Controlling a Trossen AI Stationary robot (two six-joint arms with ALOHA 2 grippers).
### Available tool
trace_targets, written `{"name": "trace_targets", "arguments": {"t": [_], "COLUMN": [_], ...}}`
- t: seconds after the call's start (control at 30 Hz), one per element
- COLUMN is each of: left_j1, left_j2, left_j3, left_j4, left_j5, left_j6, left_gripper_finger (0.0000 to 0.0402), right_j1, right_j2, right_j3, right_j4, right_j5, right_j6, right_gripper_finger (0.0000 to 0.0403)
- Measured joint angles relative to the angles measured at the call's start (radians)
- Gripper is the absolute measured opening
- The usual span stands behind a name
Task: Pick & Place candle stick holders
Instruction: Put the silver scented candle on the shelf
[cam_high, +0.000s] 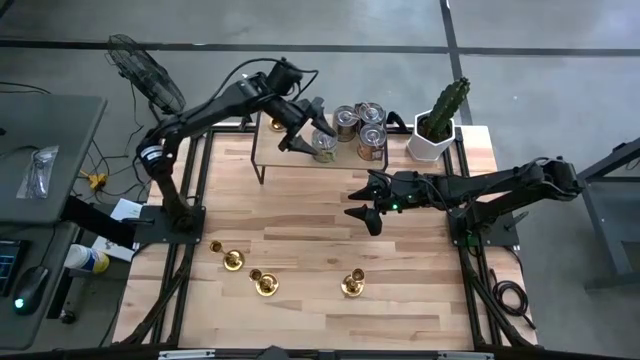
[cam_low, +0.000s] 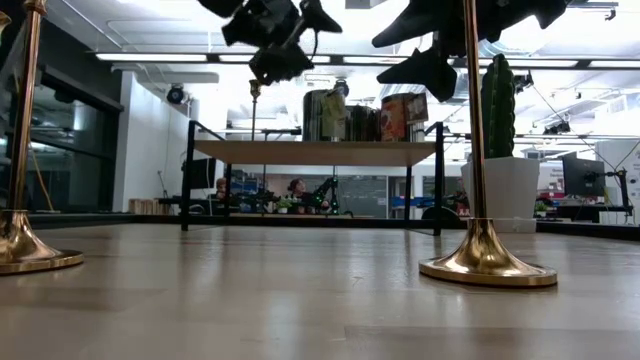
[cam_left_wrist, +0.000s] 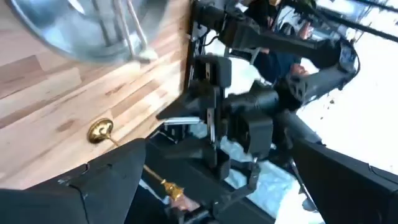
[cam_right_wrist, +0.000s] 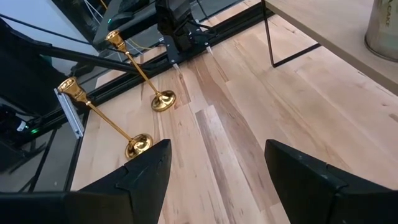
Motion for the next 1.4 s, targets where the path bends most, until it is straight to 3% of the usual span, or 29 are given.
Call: {"name": "trace_targets", "arguments": {"t": [0.4, 0.93, 1.4], "left_j1": [-0.039, -0.129, -0.234], "left_j2": [-0.094, -0.168, -0.168], "left_j3": [0.001, 0.001, 0.001], "left_j4": [-0.172, -0.242, -0.337], "left_j5": [-0.206, -0.627, -1.143], "left_j6": [0.231, 0.507, 0.54], "left_gripper_finger": [0.0397, 0.0397, 0.0397], "right_j1": [0.0, 0.0, -0.002], "right_j2": [0.0, 0.0, -0.02], "right_j3": [0.0, 0.0, 0.0], "right_j4": [0.0, -0.005, -0.01], "right_j5": [-0.001, -0.004, -0.002], "right_j6": [0.021, 0.052, 0.051], "right_gripper_finger": [0.0252, 0.0252, 0.0252]}}
